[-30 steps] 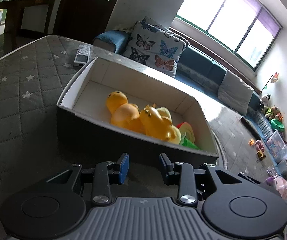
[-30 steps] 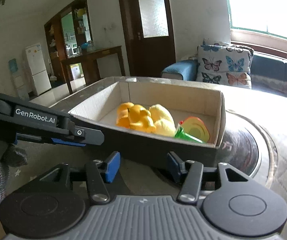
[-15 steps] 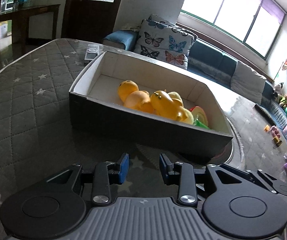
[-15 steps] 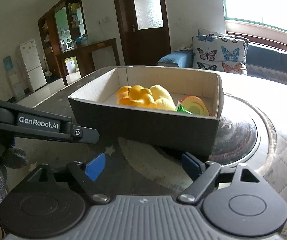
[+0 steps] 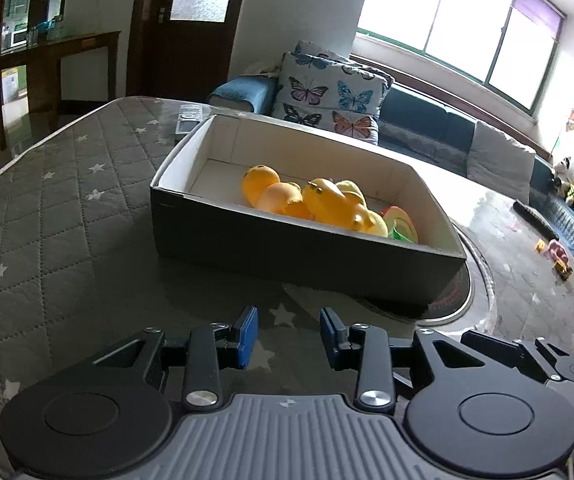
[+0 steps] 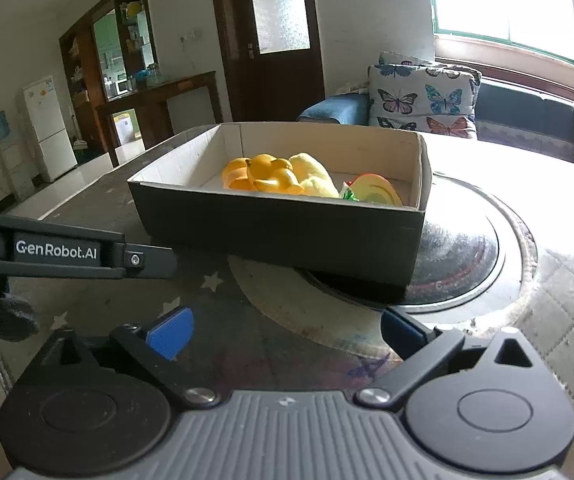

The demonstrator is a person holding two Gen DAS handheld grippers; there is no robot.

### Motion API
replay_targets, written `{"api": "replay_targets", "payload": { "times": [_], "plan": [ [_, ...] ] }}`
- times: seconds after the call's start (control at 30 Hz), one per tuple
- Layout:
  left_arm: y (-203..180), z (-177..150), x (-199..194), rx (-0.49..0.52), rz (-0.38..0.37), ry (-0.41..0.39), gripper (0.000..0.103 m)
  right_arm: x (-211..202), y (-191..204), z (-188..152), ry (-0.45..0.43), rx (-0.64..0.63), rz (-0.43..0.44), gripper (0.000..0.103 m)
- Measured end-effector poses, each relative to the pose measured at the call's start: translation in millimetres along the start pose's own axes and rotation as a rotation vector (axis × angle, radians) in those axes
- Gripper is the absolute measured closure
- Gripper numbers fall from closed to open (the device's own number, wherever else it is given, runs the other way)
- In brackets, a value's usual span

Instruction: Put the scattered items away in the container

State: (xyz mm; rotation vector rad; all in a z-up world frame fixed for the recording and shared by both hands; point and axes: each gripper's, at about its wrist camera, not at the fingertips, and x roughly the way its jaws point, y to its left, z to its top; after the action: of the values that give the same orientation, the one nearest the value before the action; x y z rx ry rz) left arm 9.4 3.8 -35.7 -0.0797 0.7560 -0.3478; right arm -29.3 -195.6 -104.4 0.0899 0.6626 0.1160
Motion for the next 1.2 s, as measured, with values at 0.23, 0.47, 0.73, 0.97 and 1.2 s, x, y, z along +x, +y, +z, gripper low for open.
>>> {"api": "replay_targets", "payload": {
  "times": [0.23, 0.47, 0.73, 0.97, 1.2],
  "plan": [
    [-1, -8, -3, 0.008, 0.017, 0.012, 0.066, -4, 5, -5, 0.004, 0.002, -0.006, 0.0],
    [-7, -13, -3, 0.044, 0.043, 0.022, 0.067, -6, 5, -7, 0.01, 0.009, -0.016, 0.0],
    [-6, -14, -3, 0.03, 0.043, 0.032, 0.067, -8, 4, -7, 0.011, 0.021, -0.026, 0.0],
    [-10, -14, -1, 0.045, 0.054, 0.038, 0.067, -6, 5, -7, 0.015, 0.017, -0.023, 0.0],
    [-13, -12, 1, 0.062, 0.063, 0.038, 0.067, -3, 7, -5, 0.025, 0.006, -0.022, 0.0]
  ]
}}
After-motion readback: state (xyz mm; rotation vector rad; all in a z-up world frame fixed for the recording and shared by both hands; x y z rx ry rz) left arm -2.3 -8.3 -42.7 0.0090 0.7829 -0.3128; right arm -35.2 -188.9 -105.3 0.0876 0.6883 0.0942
